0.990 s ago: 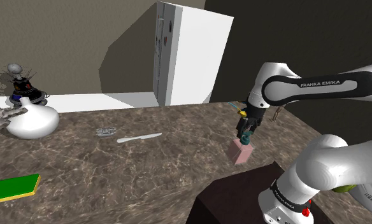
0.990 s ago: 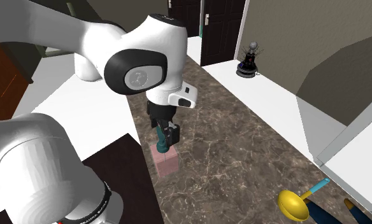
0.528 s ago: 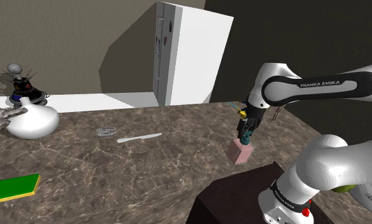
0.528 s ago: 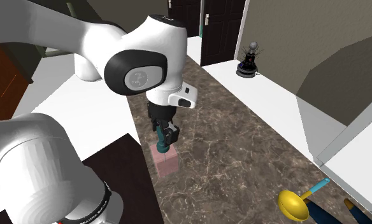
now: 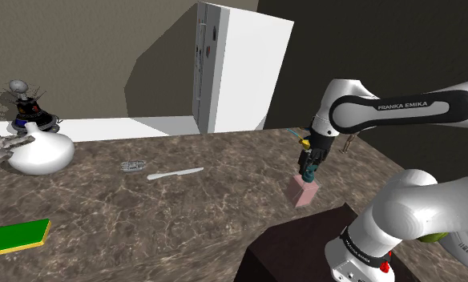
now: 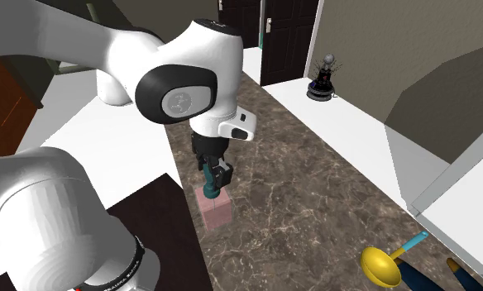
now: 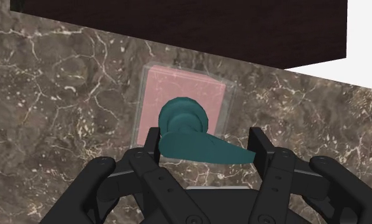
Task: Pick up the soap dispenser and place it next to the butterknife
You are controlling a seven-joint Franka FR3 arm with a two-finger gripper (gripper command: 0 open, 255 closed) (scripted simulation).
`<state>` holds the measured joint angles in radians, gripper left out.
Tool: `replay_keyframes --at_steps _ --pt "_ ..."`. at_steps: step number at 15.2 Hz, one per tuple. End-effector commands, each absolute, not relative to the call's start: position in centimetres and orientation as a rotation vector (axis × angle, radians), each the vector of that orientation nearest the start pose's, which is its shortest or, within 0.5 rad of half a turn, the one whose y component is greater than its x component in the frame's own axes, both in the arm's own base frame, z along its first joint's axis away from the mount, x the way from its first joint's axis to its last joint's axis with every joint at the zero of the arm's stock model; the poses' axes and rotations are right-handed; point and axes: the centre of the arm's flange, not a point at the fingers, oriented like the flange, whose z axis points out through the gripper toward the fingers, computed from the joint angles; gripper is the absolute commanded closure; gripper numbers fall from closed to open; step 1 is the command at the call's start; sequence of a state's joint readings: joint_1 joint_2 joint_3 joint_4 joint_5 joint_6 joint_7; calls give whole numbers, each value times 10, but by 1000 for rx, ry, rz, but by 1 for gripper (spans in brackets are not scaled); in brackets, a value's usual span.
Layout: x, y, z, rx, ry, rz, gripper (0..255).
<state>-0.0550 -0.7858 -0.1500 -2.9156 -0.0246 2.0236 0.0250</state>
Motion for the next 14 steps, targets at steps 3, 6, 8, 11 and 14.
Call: replay_keyframes --at_steps 3,6,8,11,14 --pt "276 -50 374 -3035 256 161 255" --pt "276 -50 390 -3035 256 161 255" --pt "276 -50 400 -3035 256 161 255" --pt "276 -50 416 -3035 256 161 255" --pt "276 -50 432 -3035 256 161 255"
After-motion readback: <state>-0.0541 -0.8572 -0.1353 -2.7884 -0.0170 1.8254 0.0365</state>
